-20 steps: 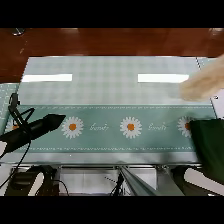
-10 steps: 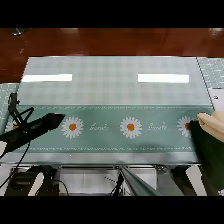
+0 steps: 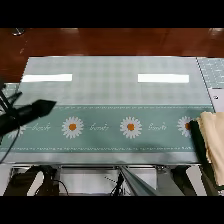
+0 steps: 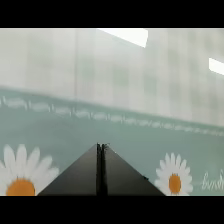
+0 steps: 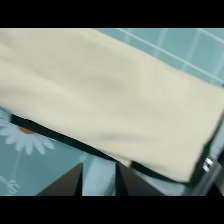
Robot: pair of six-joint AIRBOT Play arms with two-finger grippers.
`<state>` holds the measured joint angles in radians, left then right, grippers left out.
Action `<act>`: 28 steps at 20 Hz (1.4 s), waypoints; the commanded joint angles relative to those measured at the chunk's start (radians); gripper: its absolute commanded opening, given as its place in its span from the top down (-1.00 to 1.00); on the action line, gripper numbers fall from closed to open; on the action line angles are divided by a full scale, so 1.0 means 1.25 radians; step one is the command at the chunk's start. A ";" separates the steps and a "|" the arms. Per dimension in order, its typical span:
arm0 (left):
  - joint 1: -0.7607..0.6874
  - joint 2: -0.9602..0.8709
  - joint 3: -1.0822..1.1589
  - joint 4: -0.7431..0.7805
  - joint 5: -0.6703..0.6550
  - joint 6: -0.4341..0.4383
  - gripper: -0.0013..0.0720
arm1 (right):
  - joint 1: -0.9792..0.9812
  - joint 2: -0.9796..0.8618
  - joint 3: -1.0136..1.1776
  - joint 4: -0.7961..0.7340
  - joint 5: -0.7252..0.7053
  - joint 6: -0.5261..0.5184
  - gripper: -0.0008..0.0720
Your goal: Fold the shirts.
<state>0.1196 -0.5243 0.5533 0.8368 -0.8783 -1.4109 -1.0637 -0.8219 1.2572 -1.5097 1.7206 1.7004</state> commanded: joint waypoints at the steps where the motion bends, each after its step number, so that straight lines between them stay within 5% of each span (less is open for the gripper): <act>1: 0.038 -0.165 0.243 -0.004 -0.068 0.046 0.92 | 0.128 -0.096 0.133 0.233 -0.138 -0.009 0.32; 2: 0.027 -0.237 0.349 -0.033 -0.101 0.055 0.92 | 0.212 -0.129 0.177 0.305 -0.195 -0.023 0.82; 3: 0.006 -0.301 0.444 -0.066 -0.128 0.056 0.92 | 0.306 -0.154 0.202 0.366 -0.259 -0.052 0.92; 5: -0.085 -0.418 0.614 -0.085 -0.169 0.076 0.92 | 0.542 -0.188 0.210 0.373 -0.376 -0.067 0.92; 8: -0.264 -0.495 0.676 0.036 -0.183 0.058 0.92 | 0.894 -0.257 0.195 0.112 -0.373 -0.075 0.92; 10: -0.355 -0.504 0.606 0.266 -0.158 -0.112 0.92 | 1.031 -0.300 0.117 -0.073 -0.390 -0.008 0.92; 13: -0.386 -0.514 0.441 0.464 -0.099 -0.232 0.91 | 1.053 -0.373 -0.043 -0.082 -0.450 0.034 0.92; 28: -0.305 -0.525 0.384 0.462 -0.114 -0.231 0.92 | 0.981 -0.421 -0.068 -0.029 -0.435 0.075 0.92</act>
<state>-0.2634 -1.1797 1.0344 1.4097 -1.0203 -1.6978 0.1619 -1.3479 1.1728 -1.5463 1.1763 1.7927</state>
